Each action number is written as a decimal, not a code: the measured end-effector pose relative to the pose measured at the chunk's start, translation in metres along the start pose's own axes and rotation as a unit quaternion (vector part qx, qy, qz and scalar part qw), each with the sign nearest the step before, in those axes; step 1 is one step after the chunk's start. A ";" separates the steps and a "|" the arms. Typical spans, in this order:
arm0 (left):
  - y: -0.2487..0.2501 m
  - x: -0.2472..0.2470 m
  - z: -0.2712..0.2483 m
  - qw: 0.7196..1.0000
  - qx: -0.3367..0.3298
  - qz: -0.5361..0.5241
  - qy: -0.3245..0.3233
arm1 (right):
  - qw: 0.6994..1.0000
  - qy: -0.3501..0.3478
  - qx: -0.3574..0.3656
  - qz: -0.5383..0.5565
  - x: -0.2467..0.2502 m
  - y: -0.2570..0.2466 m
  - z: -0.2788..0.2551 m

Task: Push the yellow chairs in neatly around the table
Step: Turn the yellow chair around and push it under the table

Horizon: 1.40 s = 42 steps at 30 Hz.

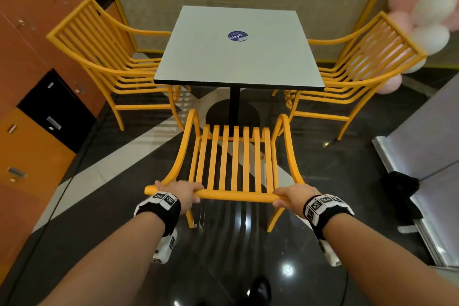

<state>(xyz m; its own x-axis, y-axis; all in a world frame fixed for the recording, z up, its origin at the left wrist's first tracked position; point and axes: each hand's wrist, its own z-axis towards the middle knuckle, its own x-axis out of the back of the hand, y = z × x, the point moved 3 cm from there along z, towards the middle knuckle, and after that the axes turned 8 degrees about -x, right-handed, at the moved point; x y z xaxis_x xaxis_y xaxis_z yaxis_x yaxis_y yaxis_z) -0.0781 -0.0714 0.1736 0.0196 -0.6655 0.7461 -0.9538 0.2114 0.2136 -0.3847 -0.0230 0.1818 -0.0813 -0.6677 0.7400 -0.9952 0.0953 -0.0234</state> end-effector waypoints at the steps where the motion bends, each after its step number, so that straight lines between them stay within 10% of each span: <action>1: -0.003 0.000 -0.001 1.000 -0.007 0.004 0.006 | 1.000 0.007 0.000 0.011 -0.001 0.000 -0.001; 9: -0.063 -0.017 -0.018 0.991 -0.008 0.037 0.132 | 0.990 0.082 -0.092 0.062 -0.032 0.060 -0.018; 24: -0.065 0.048 0.043 0.978 -0.009 0.005 0.208 | 0.975 0.166 -0.039 0.141 0.039 0.086 0.045; 42: -0.086 0.125 0.144 0.979 -0.010 -0.024 0.202 | 0.970 0.162 -0.087 0.162 0.117 0.077 0.143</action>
<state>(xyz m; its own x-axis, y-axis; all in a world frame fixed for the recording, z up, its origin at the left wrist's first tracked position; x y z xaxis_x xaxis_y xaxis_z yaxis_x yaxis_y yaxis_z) -0.0362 -0.2756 0.1577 0.1850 -0.3376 0.9229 -0.9429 0.2036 0.2635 -0.4786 -0.1999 0.1704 -0.3388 -0.3183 0.8854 -0.8938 0.4028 -0.1972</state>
